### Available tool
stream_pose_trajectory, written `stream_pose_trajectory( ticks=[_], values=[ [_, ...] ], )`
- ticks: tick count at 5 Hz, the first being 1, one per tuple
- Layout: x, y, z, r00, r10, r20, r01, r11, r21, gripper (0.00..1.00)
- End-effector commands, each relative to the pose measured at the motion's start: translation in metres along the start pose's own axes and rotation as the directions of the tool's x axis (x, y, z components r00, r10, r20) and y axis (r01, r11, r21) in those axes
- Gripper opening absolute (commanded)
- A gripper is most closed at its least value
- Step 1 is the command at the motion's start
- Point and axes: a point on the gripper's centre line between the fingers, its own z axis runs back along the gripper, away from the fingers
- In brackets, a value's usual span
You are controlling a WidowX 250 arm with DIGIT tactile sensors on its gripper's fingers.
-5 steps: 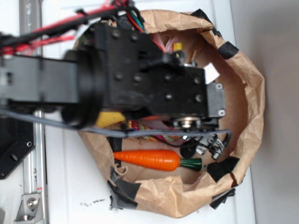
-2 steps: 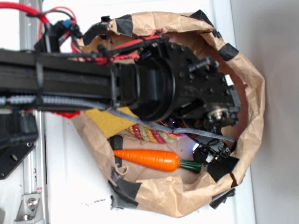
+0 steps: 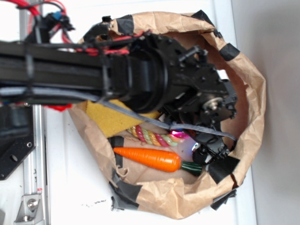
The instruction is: Grab the multicolored rope.
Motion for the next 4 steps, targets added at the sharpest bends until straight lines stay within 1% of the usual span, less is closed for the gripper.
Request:
stream_pose_trajectory(
  ticks=[1,2,3,4],
  values=[
    [0.006,-0.008,0.026,0.984,-0.147,0.098,0.147,0.989,0.009,0.00],
    [0.011,-0.007,0.051,0.973,-0.176,0.151,0.174,0.984,0.027,0.00],
    [0.008,-0.007,0.093,0.947,-0.232,0.221,0.224,0.973,0.059,0.00],
    [0.001,0.002,0.148,0.887,-0.359,0.291,0.351,0.933,0.082,0.00]
  ],
)
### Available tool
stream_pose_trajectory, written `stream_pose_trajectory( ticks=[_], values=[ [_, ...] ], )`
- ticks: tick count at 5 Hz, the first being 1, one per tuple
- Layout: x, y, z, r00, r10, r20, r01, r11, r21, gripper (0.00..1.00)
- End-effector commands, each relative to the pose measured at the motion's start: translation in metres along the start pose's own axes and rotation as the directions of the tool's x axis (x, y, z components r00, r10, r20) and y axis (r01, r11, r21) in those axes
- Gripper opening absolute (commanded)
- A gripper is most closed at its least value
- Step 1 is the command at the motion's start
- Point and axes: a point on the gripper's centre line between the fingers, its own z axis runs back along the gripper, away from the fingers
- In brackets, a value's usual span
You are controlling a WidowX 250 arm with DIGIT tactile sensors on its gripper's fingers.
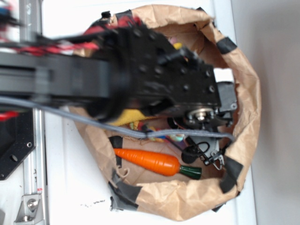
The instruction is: Grab the multicolored rope.
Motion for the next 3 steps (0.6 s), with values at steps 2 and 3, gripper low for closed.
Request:
stream_pose_trajectory(
  ticks=[2,3],
  values=[
    [-0.001,0.010,0.158,0.942,-0.332,0.051,0.334,0.942,-0.039,0.00],
    [-0.009,0.003,0.160,0.944,-0.329,0.020,0.329,0.944,0.008,0.00]
  ],
)
